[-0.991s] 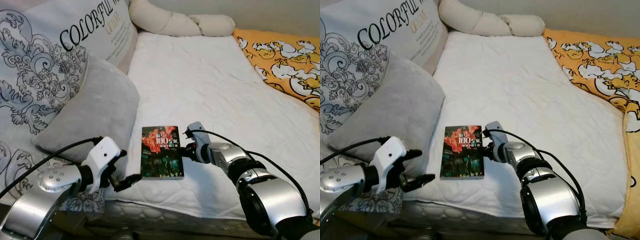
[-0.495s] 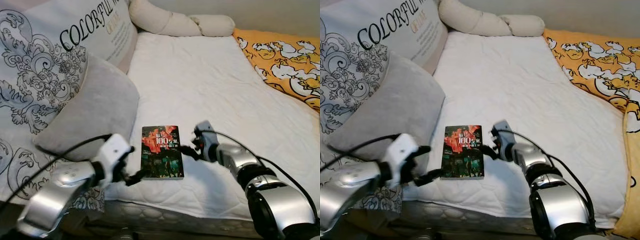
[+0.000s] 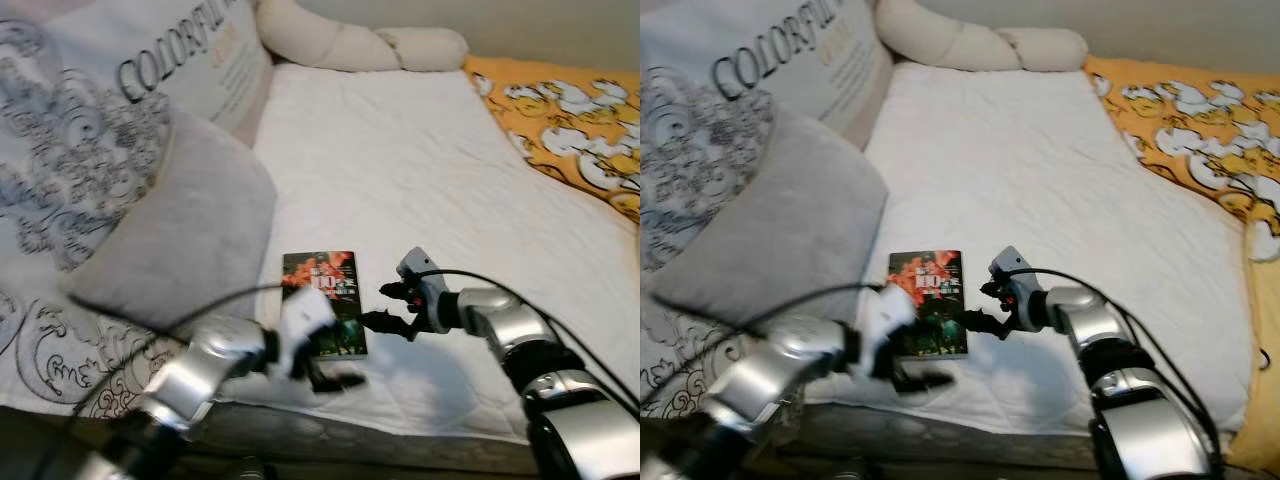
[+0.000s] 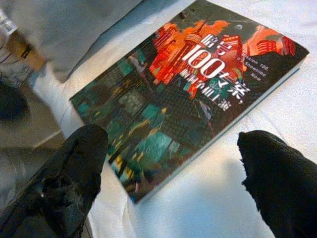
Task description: Clean up the room
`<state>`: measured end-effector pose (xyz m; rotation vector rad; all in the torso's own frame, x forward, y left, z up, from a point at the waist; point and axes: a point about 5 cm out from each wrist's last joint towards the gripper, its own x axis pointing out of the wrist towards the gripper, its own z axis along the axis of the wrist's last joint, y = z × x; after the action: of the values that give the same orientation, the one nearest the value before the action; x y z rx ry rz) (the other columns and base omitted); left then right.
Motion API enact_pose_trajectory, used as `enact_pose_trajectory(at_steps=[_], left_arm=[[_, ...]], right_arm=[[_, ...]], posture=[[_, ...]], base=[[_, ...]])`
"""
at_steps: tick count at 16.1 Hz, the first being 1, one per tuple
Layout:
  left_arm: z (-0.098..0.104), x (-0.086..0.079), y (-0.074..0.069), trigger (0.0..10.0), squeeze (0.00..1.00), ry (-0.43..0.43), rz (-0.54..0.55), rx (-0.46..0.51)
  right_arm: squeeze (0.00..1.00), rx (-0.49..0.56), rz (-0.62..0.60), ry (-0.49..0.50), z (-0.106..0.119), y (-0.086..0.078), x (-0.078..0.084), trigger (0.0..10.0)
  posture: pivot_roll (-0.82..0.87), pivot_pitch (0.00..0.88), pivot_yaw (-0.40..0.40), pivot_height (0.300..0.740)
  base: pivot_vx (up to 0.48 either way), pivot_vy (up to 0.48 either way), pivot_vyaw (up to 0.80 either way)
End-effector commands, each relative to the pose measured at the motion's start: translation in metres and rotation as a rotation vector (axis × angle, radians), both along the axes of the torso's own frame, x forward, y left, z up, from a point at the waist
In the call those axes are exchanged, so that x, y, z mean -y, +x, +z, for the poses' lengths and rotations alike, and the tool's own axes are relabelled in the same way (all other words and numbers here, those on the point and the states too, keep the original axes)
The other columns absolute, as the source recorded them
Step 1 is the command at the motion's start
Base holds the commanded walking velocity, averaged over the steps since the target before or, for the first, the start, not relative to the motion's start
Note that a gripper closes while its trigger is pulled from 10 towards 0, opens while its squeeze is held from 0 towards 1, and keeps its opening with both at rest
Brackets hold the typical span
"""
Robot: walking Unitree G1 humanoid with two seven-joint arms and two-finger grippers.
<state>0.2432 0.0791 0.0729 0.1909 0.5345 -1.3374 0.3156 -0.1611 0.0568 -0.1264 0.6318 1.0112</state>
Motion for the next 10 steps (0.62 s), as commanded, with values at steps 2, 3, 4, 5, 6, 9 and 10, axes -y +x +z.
enact_pose_trajectory(at_steps=[2,3,4,5,6,9,10], left_arm=[[-0.009,0.004,-0.004,10.0,0.00,0.024,-0.062,-0.045],[-0.012,0.008,-0.006,10.0,0.00,0.027,-0.078,-0.070],[-0.021,0.013,-0.007,10.0,0.00,0.046,-0.097,-0.121],[-0.026,0.014,-0.006,10.0,0.00,0.062,-0.093,-0.141],[-0.032,0.015,-0.002,10.0,0.00,0.079,-0.088,-0.165],[-0.054,0.010,0.005,10.0,0.00,0.240,-0.031,-0.224],[-0.060,0.008,0.010,10.0,0.00,0.298,0.014,-0.204]], right_arm=[[1.00,0.000,0.067,-0.049,0.005,-0.005,0.010,10.0],[0.71,-0.005,0.091,-0.071,0.006,-0.007,0.015,10.0],[0.00,-0.028,0.143,-0.113,0.008,-0.016,0.026,10.0],[0.00,-0.033,0.161,-0.131,0.009,-0.020,0.030,10.0],[0.00,-0.039,0.177,-0.145,0.012,-0.025,0.034,10.0],[0.00,-0.057,0.209,-0.163,0.015,-0.034,0.037,10.0],[0.00,-0.055,0.212,-0.168,0.016,-0.036,0.035,10.0]], posture=[[-0.06,0.000,-0.014,0.740],[-0.07,0.000,-0.011,0.740],[-0.08,0.000,-0.008,0.740],[-0.10,0.000,-0.004,0.740],[-0.11,0.000,-0.003,0.740],[-0.11,0.000,-0.003,0.740],[-0.11,0.000,0.000,0.740]], base=[[0.000,0.000,0.00],[0.000,0.000,0.00],[0.000,0.000,0.00],[0.000,0.000,0.00],[0.000,0.000,0.00],[0.000,0.000,0.00],[0.000,0.000,0.00]])
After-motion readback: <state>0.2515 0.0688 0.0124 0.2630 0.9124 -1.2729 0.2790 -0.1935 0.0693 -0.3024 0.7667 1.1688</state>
